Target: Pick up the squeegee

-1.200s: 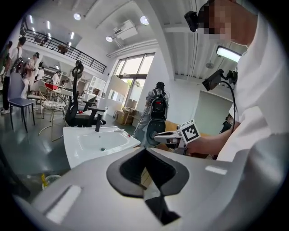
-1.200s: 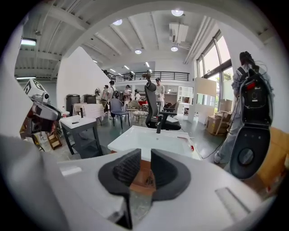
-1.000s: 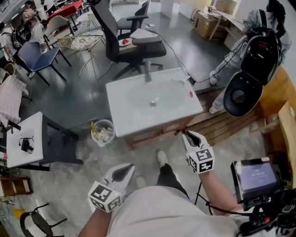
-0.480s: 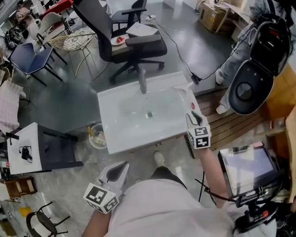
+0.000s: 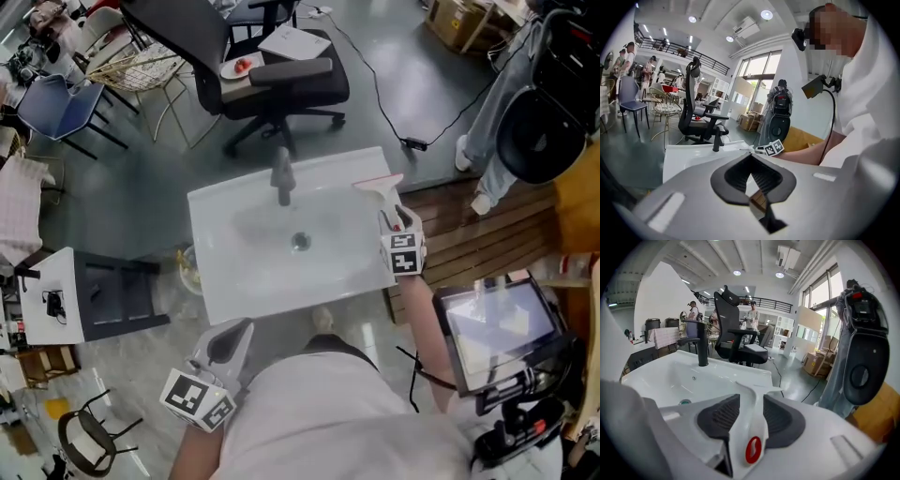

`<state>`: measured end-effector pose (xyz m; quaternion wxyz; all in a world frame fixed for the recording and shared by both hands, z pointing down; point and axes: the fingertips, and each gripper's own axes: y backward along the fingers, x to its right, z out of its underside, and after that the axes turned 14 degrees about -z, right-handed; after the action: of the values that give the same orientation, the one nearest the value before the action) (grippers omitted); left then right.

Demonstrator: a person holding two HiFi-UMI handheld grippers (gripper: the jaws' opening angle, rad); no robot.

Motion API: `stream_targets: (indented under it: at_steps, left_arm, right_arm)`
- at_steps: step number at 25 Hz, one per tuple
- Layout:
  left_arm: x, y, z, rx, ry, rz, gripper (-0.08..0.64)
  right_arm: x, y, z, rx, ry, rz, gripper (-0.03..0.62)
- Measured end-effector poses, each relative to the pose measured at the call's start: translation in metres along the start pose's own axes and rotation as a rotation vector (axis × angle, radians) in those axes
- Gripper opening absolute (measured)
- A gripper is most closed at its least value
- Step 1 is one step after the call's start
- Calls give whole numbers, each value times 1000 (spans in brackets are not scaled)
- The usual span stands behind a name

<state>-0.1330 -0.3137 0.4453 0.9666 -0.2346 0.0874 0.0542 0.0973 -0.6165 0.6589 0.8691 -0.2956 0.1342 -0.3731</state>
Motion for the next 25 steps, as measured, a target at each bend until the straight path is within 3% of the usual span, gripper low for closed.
stream_targets:
  at_steps: [9, 25]
  left_arm:
    - [-5, -39, -8, -16, 10, -42, 8]
    - [-2, -47, -6, -24, 1, -15, 8]
  right_arm:
    - [32, -48, 18, -40, -45, -18, 143]
    - [42, -41, 27, -36, -89, 23, 103]
